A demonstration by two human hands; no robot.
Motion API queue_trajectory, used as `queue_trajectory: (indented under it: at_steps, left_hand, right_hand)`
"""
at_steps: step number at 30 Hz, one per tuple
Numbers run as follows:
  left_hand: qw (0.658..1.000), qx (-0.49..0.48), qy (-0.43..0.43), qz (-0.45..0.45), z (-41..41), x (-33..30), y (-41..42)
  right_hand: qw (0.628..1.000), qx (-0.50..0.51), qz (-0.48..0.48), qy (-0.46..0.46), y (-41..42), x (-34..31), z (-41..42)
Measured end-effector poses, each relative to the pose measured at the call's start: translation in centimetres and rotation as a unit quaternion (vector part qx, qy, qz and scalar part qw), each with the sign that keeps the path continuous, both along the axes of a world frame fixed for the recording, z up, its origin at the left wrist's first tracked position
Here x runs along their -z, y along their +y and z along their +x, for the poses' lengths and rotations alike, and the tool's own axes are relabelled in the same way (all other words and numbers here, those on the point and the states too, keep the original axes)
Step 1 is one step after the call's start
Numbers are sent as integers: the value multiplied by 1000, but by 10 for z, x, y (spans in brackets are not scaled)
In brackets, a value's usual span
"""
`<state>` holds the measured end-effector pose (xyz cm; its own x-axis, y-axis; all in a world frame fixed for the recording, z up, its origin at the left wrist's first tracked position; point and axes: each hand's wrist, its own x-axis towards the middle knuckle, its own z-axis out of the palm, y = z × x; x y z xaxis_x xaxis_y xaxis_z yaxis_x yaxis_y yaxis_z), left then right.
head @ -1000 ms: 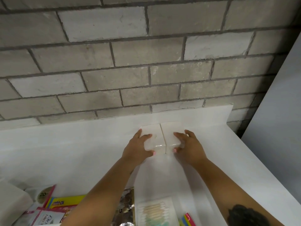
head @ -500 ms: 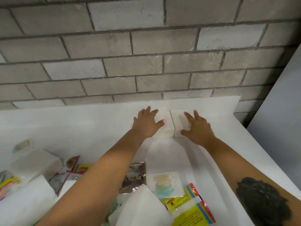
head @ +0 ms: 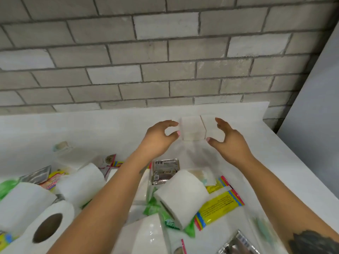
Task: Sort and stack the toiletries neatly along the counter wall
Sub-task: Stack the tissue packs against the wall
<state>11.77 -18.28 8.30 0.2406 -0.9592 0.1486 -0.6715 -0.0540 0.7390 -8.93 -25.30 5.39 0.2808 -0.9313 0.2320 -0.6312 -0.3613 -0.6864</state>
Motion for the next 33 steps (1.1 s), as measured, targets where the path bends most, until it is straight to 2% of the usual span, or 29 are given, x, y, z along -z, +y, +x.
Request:
queue_trajectory:
  at_steps: [8, 15, 19, 24, 33]
  left_hand:
    - [999, 14, 51, -13, 22, 8, 84]
    - [997, 27, 69, 4, 32, 39, 150]
    - [996, 72, -31, 44, 27, 57, 180]
    - [977, 133, -141, 92, 21, 76, 202]
    - [962, 148, -198, 117, 19, 87, 204]
  right_hand:
    - [993, 8, -24, -113, 88, -18, 23]
    - [989, 14, -15, -145, 149, -18, 47]
    - [989, 15, -12, -146, 169, -13, 56]
    - [991, 26, -17, -133, 181, -11, 65]
    - [992, 19, -8, -123, 187, -6, 82]
